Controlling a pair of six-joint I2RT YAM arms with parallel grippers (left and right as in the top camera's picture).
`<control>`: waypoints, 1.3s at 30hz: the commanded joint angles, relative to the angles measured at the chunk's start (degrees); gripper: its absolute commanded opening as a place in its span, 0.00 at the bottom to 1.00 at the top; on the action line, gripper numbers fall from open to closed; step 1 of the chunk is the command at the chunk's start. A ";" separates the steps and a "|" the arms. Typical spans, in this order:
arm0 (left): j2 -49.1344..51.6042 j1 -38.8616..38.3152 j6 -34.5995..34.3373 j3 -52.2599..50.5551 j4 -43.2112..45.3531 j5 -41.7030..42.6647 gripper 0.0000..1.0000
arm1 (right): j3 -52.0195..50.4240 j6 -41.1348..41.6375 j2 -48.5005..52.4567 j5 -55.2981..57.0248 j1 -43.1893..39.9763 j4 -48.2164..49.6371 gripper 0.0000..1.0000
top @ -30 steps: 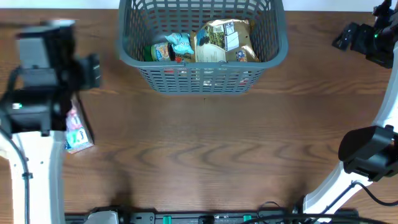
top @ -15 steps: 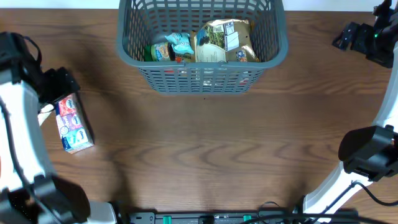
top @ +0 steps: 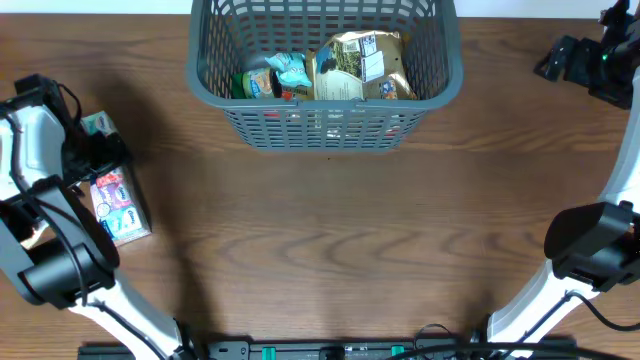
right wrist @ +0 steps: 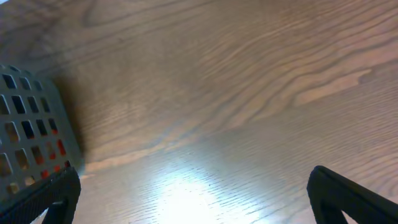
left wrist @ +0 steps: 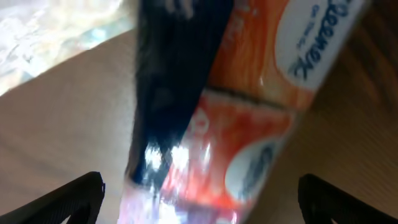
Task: Pack container
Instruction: 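Lower the left gripper onto the multicolour tissue box and grasp it, then lift the tissue box over the basket and release it inside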
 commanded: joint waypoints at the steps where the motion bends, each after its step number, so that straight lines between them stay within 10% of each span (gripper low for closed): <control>1: 2.23 0.13 4.20 -0.79 1.66 0.42 0.99 | -0.07 -0.92 0.50 -0.39 -0.35 0.07 0.99; 13: 8.24 0.13 9.18 -1.62 3.32 0.48 0.99 | -0.07 -0.90 0.50 -0.39 -0.35 0.17 0.99; 26: 7.74 0.07 3.06 -1.57 -1.20 0.74 0.06 | -0.07 -0.87 0.50 -0.39 -0.35 0.44 0.99; 39: -10.60 -7.04 11.08 14.91 -7.93 7.02 0.06 | -0.07 -0.81 0.50 -0.44 -0.33 0.28 0.99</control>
